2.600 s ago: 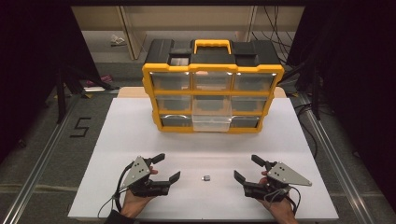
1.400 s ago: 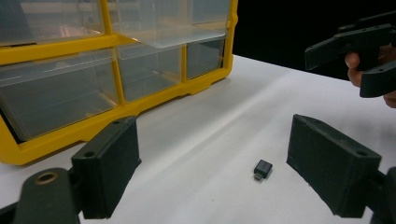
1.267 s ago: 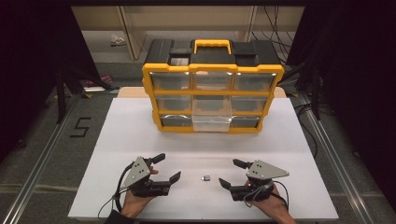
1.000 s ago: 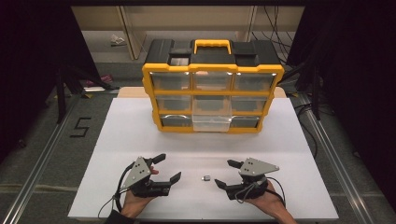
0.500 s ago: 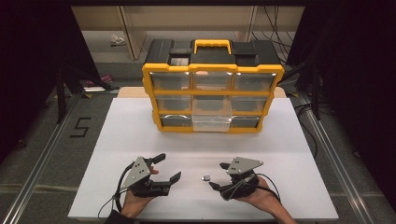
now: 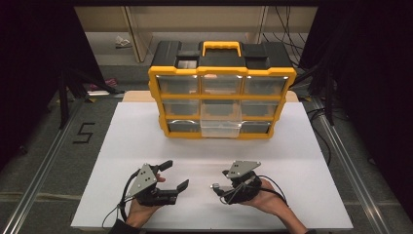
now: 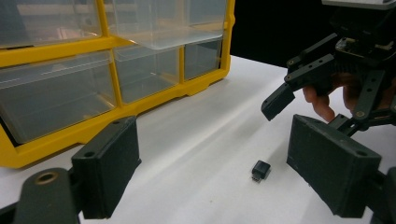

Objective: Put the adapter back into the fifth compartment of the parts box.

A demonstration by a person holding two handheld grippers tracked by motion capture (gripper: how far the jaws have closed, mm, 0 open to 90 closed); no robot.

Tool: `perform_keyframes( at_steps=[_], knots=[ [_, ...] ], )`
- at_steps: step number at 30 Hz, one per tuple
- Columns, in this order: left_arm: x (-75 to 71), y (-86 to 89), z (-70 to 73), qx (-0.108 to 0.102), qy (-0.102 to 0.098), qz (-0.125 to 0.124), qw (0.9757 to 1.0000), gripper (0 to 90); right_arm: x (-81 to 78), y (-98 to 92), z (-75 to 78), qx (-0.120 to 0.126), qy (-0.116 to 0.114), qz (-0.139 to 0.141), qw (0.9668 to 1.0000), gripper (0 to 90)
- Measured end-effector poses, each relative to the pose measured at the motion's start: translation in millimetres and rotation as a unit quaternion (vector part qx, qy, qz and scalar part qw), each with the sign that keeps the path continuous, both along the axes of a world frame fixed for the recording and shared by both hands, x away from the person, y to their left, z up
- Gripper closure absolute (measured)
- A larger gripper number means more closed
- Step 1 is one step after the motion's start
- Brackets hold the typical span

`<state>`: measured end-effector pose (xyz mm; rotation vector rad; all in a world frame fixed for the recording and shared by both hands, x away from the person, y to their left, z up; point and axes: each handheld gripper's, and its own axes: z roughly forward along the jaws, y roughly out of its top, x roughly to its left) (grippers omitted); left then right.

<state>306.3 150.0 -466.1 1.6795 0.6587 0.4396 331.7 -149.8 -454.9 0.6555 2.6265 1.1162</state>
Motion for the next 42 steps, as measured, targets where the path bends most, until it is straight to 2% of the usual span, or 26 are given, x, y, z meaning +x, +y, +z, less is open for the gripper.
perform_keyframes(
  at_steps=[17, 19, 30, 42],
  knots=[
    [-0.1, -0.1, 0.2, -0.001, -0.002, 0.001, 1.0000, 16.5, 10.7, 11.4, -6.0, -0.021, 0.015, 0.006, 0.9996, 38.3],
    [-0.2, -0.2, 0.1, -0.002, -0.001, 0.002, 1.0000, 16.5, 11.6, 13.4, -7.4, -0.027, 0.017, 0.013, 0.9994, 41.4],
    [-0.2, -0.2, 0.1, -0.002, -0.001, 0.002, 1.0000, 16.5, 18.0, 19.8, -15.4, -0.065, 0.029, 0.011, 0.9974, 52.1],
    [-0.2, 0.1, 0.3, -0.003, -0.003, 0.002, 1.0000, 16.6, 22.7, 25.5, -21.6, -0.087, 0.028, 0.021, 0.9956, 60.4]
  ],
)
